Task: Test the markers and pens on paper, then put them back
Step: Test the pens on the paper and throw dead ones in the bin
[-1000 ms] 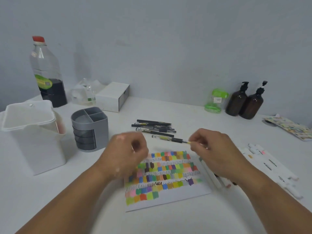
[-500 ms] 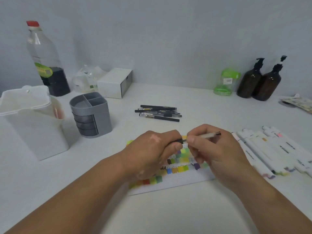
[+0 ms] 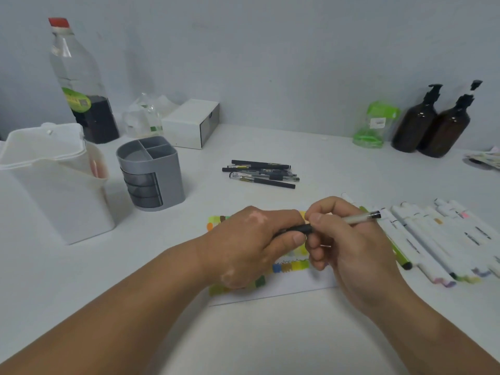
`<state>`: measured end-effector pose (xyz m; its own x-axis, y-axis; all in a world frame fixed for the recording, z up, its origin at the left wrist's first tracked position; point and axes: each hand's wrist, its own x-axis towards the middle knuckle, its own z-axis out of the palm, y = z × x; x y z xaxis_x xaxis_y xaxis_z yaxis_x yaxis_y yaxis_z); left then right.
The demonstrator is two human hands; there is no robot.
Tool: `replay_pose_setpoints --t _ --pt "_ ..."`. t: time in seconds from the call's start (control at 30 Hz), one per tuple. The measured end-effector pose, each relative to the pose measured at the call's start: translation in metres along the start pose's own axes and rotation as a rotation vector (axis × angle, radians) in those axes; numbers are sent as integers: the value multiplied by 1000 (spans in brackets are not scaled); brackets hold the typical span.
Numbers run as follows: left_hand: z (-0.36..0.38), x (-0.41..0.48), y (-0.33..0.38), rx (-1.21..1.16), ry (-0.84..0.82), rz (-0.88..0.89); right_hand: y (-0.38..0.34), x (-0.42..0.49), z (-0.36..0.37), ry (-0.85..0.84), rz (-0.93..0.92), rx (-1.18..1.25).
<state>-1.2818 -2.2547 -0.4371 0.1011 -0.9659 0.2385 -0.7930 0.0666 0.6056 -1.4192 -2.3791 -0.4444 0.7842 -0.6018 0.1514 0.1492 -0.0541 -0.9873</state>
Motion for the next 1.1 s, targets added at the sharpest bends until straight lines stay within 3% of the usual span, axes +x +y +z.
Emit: replay_pose_setpoints --t 0.3,0.4,0.53,0.73,1.1 --pt "3 0 0 41 27 -2 -3 -2 -1 5 23 51" --pt "-10 -2 -13 124 1 -136 -6 -1 -18 96 23 117" --pt "-26 -11 -33 185 -37 -282 -10 -3 -31 -24 141 200" --pt "-16 -5 -38 195 -77 -283 -5 -18 -10 -145 85 -273" --pt "-13 -3 -40 235 -94 -273 11 -28 8 -160 70 -424"
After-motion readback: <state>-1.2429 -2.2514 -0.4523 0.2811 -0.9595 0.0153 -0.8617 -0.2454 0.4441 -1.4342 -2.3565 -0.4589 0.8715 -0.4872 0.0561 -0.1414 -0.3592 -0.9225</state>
